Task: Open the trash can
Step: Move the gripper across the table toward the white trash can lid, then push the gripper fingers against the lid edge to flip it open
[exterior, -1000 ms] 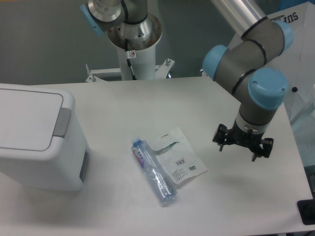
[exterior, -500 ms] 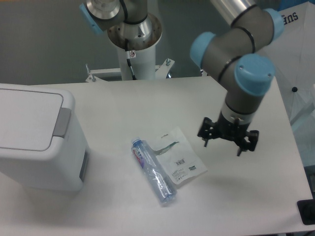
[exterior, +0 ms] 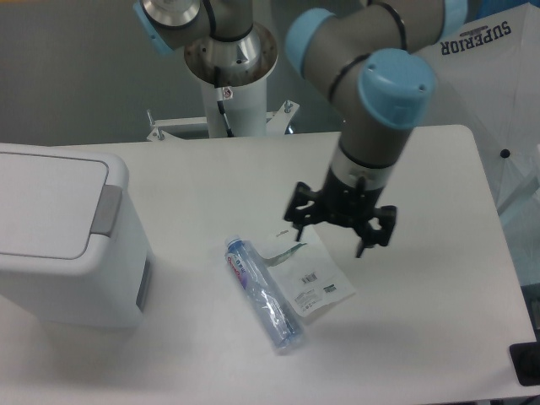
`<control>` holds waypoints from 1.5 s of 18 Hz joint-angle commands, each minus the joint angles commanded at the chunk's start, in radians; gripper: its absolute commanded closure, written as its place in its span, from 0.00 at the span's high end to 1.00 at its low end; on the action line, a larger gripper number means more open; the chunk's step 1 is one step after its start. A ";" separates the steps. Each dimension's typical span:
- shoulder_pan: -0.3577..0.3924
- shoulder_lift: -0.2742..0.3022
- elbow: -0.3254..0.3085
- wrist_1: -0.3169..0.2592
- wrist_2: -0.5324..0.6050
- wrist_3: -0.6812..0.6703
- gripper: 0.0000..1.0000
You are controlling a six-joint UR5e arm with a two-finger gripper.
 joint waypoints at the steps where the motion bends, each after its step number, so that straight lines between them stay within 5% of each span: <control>1: -0.018 0.012 0.000 0.000 -0.012 -0.023 1.00; 18: -0.222 0.088 -0.034 0.017 -0.051 -0.198 1.00; 27: -0.239 0.084 -0.071 0.035 -0.049 -0.195 1.00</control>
